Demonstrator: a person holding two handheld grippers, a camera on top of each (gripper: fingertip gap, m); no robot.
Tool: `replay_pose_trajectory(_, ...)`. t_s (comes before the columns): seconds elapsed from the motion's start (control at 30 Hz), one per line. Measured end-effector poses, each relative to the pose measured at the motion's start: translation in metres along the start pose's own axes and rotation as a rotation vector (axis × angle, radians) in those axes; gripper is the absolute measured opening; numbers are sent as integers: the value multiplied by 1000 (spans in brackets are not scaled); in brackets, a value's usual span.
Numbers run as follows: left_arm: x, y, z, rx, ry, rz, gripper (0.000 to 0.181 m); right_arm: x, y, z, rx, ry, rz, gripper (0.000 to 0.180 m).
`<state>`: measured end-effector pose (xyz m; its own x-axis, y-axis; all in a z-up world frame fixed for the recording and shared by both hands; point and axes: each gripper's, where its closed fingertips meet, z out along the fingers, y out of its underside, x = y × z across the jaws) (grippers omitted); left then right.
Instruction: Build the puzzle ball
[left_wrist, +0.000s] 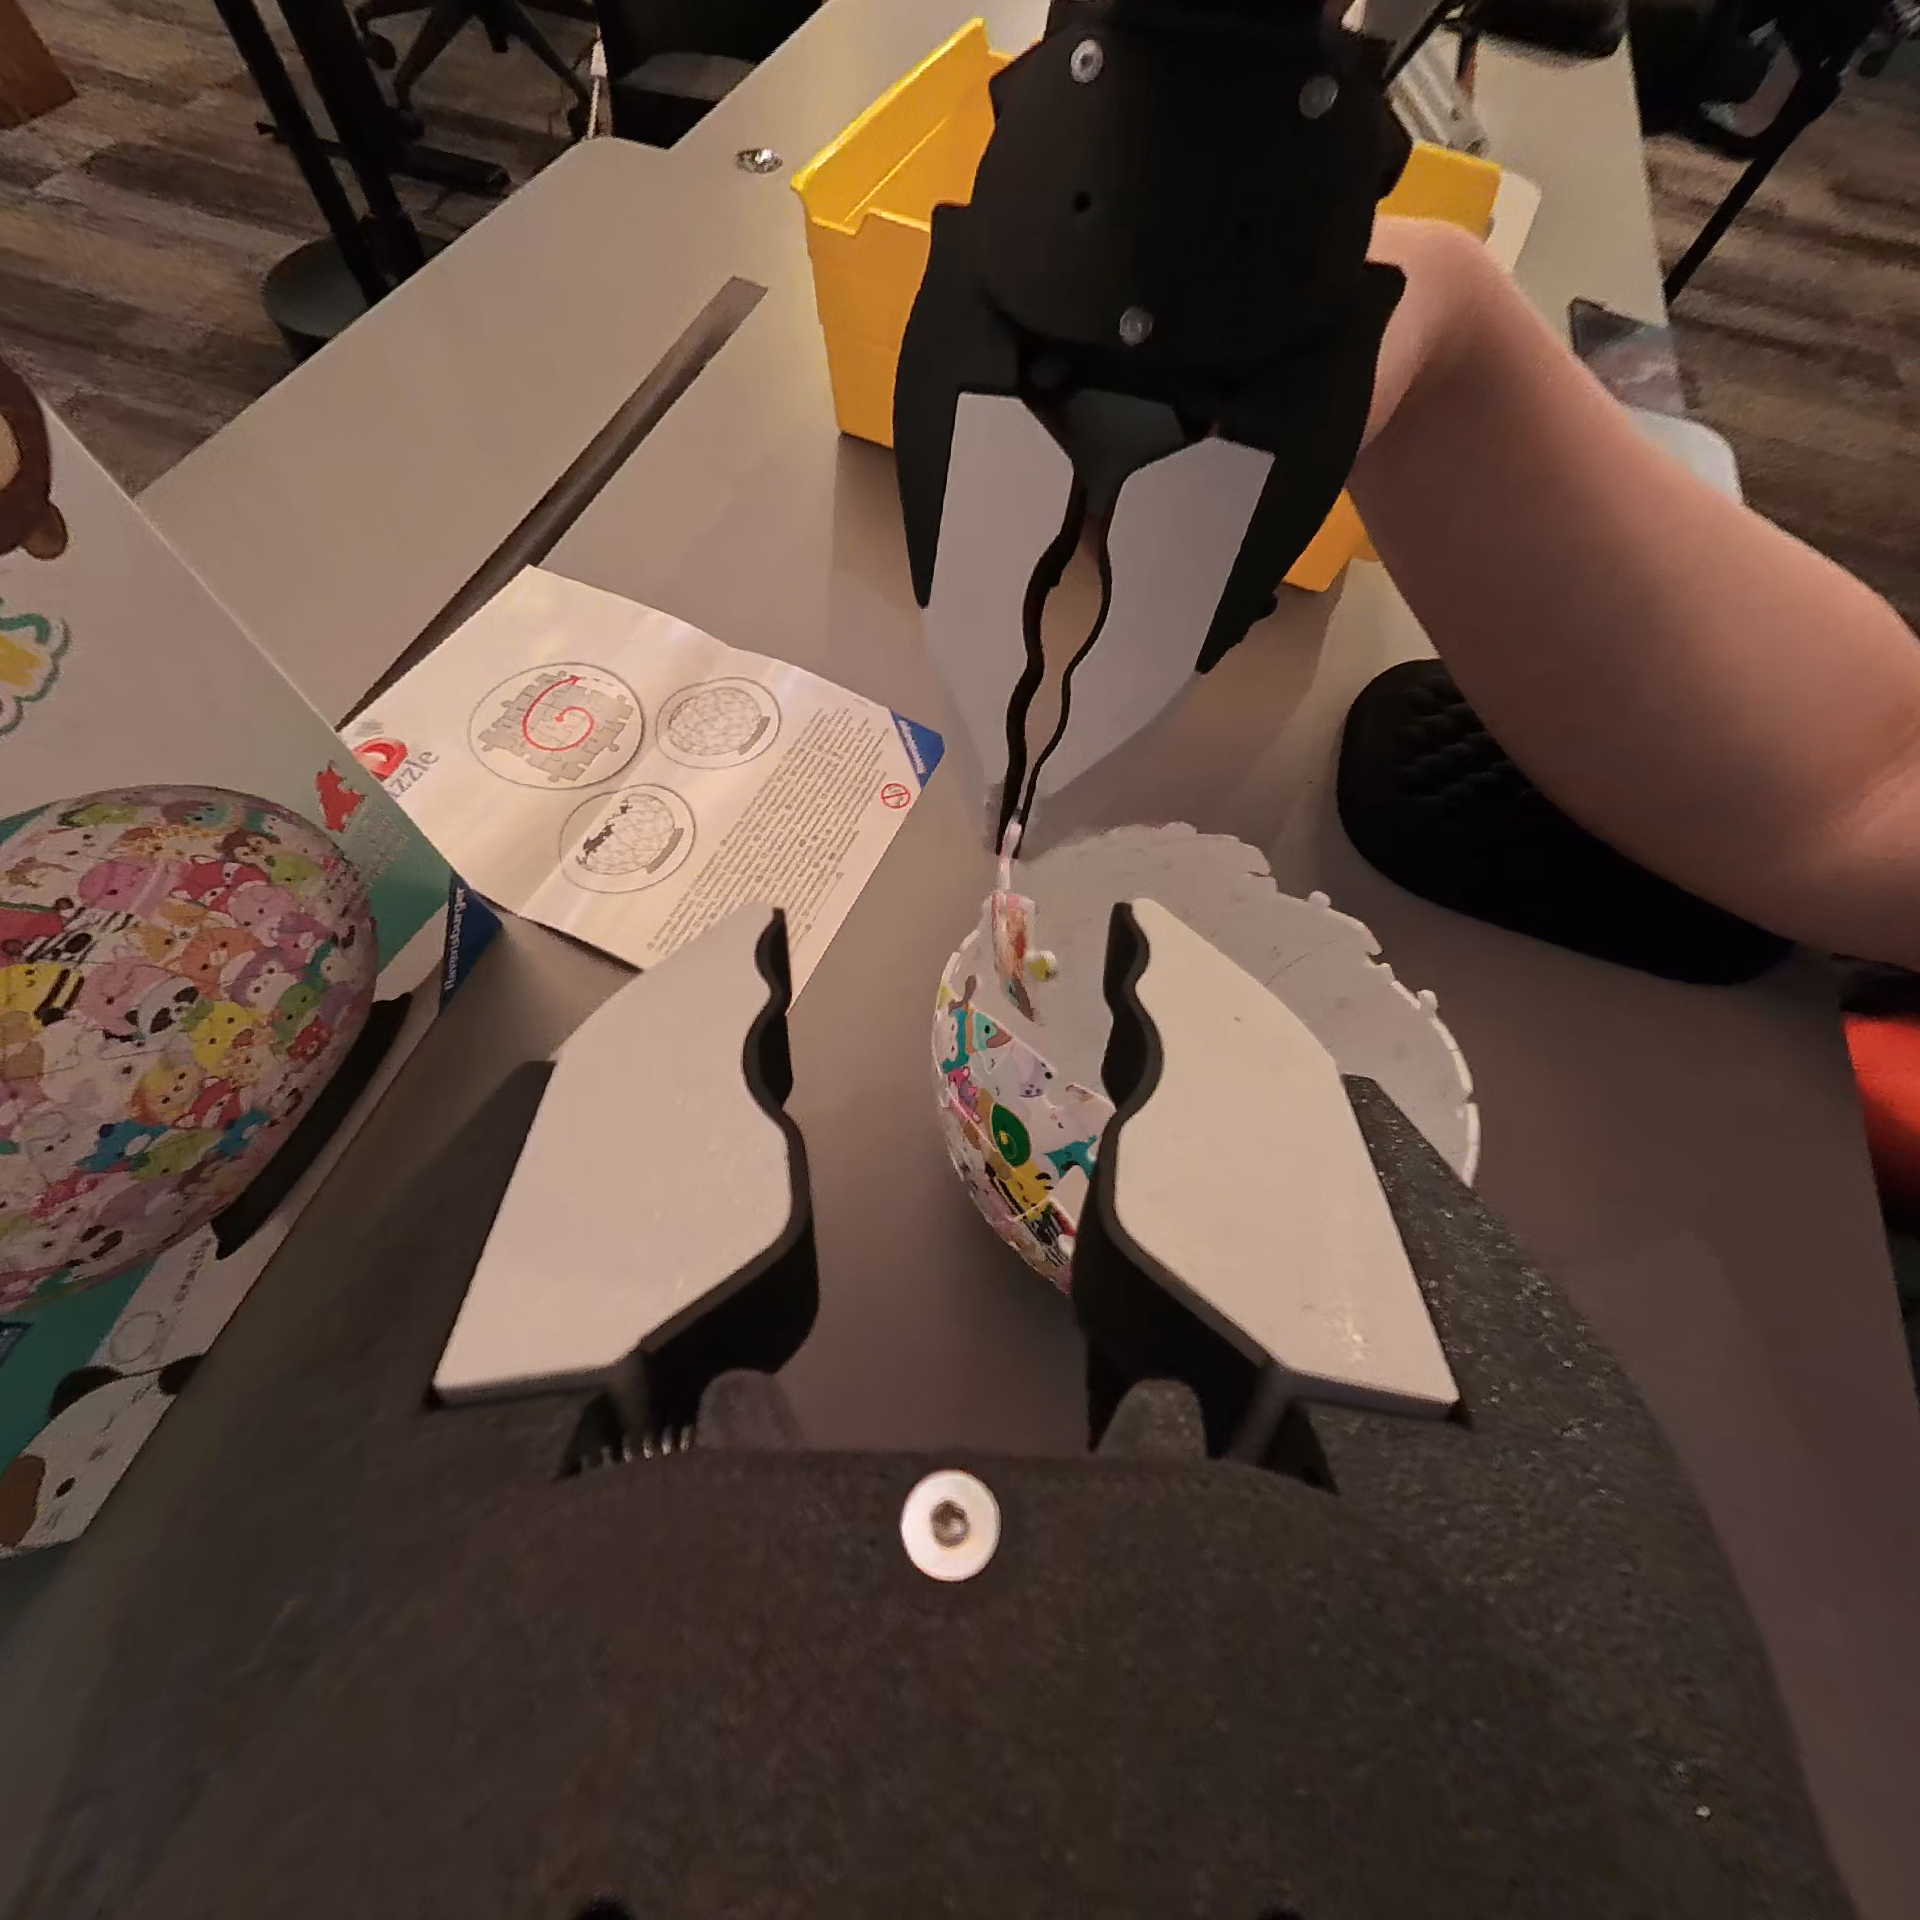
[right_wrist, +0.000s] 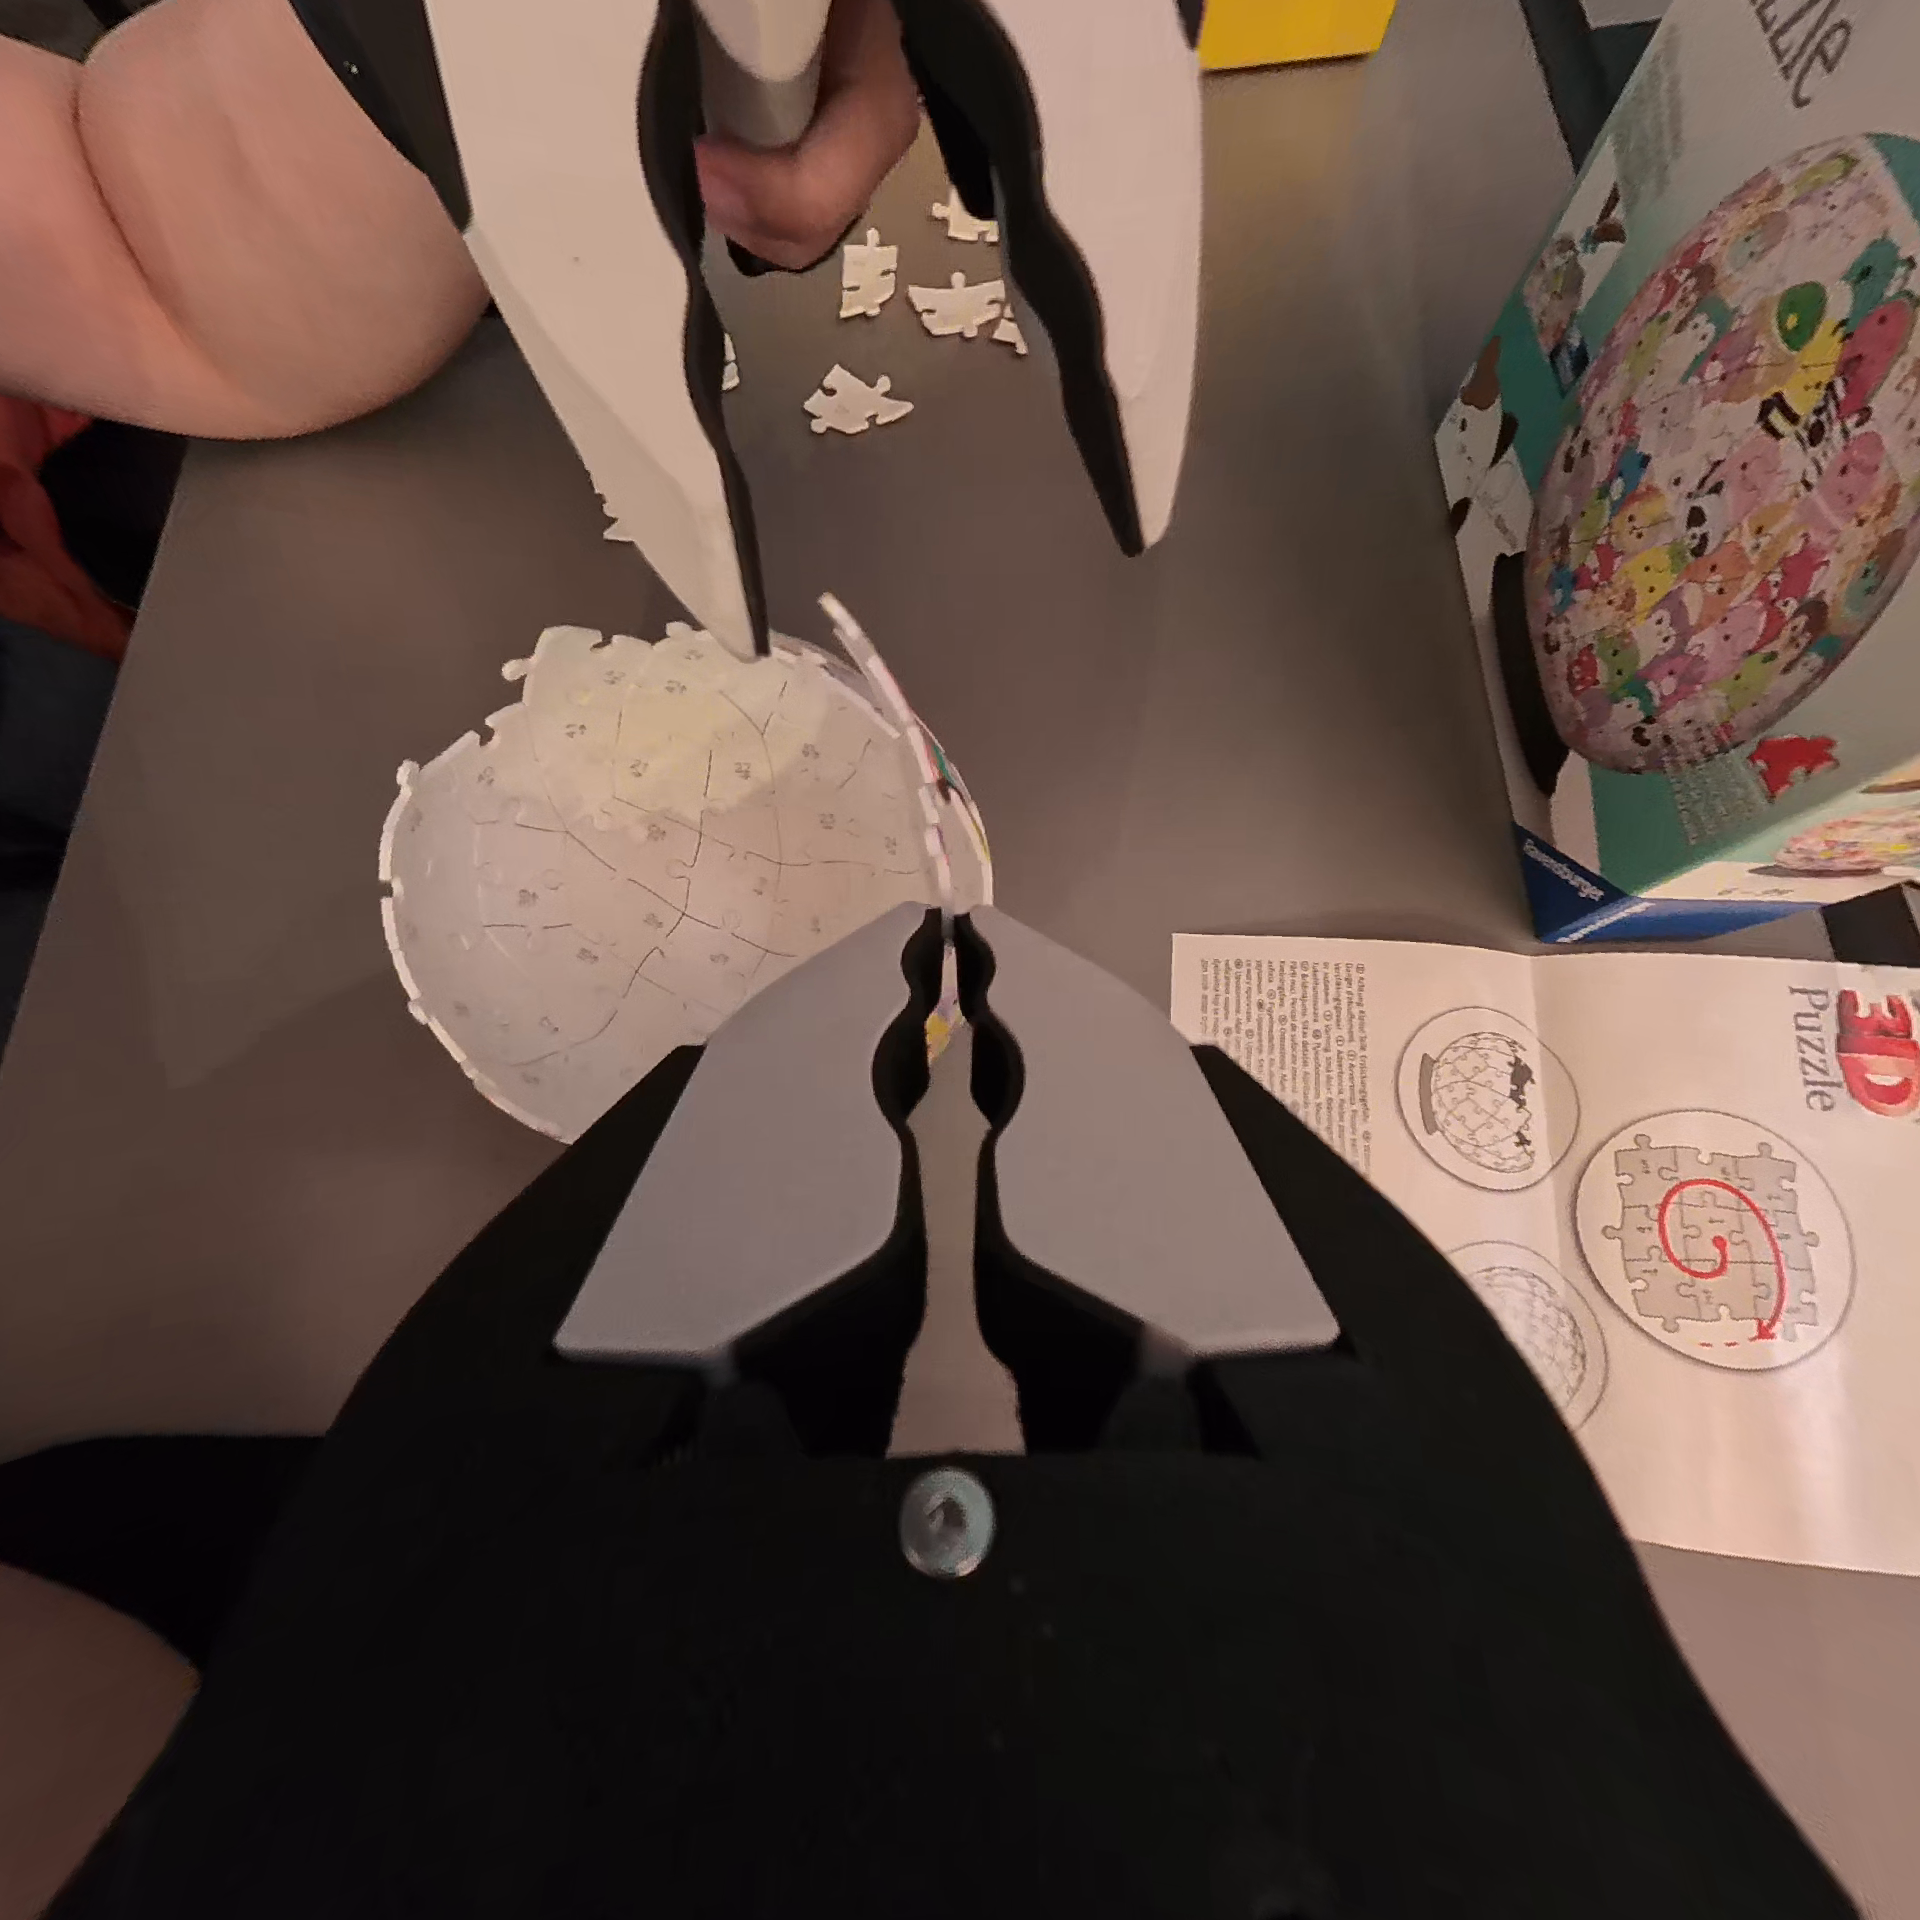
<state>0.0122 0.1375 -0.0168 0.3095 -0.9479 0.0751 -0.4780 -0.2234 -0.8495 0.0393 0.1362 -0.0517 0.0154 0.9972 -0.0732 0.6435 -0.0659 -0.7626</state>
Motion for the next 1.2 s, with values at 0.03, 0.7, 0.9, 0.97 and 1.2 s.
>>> replay_pose_trajectory(0.03,0,1,1,-11,-7,-4,58,1,1,0,1,4,14,3)
replay_pose_trajectory(0.7,5,12,13,-69,19,-29,39,-5,-3,-9,57,12,77,3)
replay_pose_trajectory(0.9,4,11,17,-64,-7,-5,27,-4,1,-8,39,13,102,3)
replay_pose_trajectory(0.97,4,11,18,-67,-19,7,21,-3,2,-8,34,12,112,3)
replay_pose_trajectory(1.2,9,10,21,-70,-14,37,2,-5,4,-7,18,-4,140,3)
